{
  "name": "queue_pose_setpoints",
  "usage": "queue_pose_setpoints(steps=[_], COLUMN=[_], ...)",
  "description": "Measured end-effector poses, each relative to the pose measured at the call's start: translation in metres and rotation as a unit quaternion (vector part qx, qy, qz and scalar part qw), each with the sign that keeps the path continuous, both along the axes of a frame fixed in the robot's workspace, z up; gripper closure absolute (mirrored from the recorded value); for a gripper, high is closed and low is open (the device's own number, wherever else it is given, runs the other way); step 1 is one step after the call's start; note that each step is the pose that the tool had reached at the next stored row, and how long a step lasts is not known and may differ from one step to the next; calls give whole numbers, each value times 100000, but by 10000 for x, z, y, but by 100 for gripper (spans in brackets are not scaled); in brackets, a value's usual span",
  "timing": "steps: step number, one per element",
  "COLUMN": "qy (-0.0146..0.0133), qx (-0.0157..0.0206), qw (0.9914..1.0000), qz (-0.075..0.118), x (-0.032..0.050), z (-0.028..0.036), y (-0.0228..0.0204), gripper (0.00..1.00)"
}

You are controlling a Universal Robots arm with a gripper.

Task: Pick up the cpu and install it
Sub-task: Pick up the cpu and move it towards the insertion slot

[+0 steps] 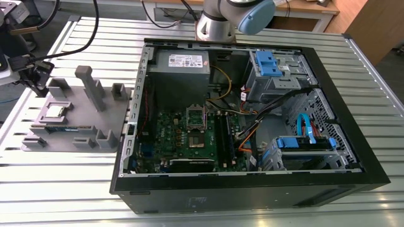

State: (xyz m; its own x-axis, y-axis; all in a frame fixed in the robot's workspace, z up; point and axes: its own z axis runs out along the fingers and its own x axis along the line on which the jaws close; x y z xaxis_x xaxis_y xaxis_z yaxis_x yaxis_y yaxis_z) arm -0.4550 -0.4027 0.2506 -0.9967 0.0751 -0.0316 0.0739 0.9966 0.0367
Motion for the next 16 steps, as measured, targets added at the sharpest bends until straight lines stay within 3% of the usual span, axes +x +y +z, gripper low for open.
queue_pose_setpoints(steps=[6,16], qy=[0,-5], qx=[2,-63], qw=[100000,100000], qz=[-1,6], x=[0,0], z=[-36,-174], y=[0,-3], gripper=[89,89])
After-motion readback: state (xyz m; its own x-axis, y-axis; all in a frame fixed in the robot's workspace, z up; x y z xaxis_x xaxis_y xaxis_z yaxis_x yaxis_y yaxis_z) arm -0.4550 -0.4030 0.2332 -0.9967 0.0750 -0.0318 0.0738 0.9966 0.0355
